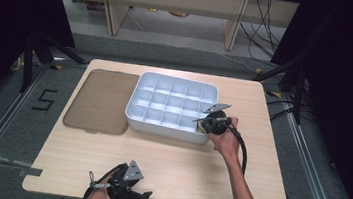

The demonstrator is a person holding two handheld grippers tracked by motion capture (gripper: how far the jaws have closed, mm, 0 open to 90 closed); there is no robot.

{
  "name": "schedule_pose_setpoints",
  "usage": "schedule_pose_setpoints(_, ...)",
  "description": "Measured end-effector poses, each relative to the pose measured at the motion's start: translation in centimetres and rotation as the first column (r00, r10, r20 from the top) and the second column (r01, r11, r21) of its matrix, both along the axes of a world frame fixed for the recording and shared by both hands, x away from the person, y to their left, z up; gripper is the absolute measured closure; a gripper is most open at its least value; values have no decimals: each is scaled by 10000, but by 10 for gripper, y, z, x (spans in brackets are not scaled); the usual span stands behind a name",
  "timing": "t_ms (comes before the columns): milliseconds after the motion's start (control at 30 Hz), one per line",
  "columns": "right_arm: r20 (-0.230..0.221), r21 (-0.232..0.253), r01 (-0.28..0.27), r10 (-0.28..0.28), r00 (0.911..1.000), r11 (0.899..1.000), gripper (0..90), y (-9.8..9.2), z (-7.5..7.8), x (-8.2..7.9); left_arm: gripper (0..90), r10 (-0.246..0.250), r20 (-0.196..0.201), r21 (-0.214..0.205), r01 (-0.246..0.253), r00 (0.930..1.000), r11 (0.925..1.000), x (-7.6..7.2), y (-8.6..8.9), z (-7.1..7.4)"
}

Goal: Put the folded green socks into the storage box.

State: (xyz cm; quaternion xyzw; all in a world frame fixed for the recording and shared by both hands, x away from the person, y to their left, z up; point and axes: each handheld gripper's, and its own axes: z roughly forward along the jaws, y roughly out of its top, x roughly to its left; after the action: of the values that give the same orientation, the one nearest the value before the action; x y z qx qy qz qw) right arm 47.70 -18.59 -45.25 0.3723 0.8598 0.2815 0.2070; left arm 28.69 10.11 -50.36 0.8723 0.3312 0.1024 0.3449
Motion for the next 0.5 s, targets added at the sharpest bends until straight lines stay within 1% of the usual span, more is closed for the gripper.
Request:
schedule_pose_setpoints(33,-56,62,0,0,10000,10000,853,-1,2,-1,235,-83,97,84,82,9999,9999,1,0,0)
schedule_pose_setpoints(67,69,125,27,-28,10000,9999,853,-1,3,-2,235,-47,91,71,47,9999,10000,0,0,0)
schedule_pose_setpoints(100,198,158,-73,70,9998,9998,853,-2,4,-3,235,-65,72,96,65,10000,9999,0,0,0)
schedule_pose_setpoints(133,122,268,-17,14,9999,9996,853,-2,7,-5,235,-56,63,82,55,10000,10000,0,0,0)
schedule_pose_setpoints(167,223,314,-86,79,9997,9995,851,-2,8,-5,235,-66,37,-47,66,10000,10000,0,0,0)
schedule_pose_setpoints(200,191,439,-12,4,9998,9990,849,-2,10,-7,235,-86,80,93,85,9999,9999,1,0,0)
schedule_pose_setpoints(233,352,405,-107,92,9993,9991,847,-3,12,-8,235,-10,46,48,10,10000,10000,0,0,0)
schedule_pose_setpoints(267,459,412,-142,123,9989,9991,845,-3,13,-8,235,56,-87,-108,-57,9999,9999,0,0,0)
schedule_pose_setpoints(300,572,502,-165,136,9983,9986,844,-3,15,-9,235,95,-96,-143,-96,9999,9999,0,0,0)
schedule_pose_setpoints(333,558,540,-126,96,9984,9985,842,-2,17,-11,235,78,-66,-126,-79,9999,9999,0,0,0)
schedule_pose_setpoints(367,608,528,-218,186,9980,9984,840,-3,18,-12,235,-43,44,-31,43,10000,10000,1,1,1)
schedule_pose_setpoints(467,838,630,-222,169,9963,9978,832,-5,21,-14,235,1,20,-6,-1,10000,10000,1,1,0)
schedule_pose_setpoints(500,843,679,-254,196,9962,9974,829,-6,22,-15,235,20,16,-13,-20,10000,10000,1,1,0)
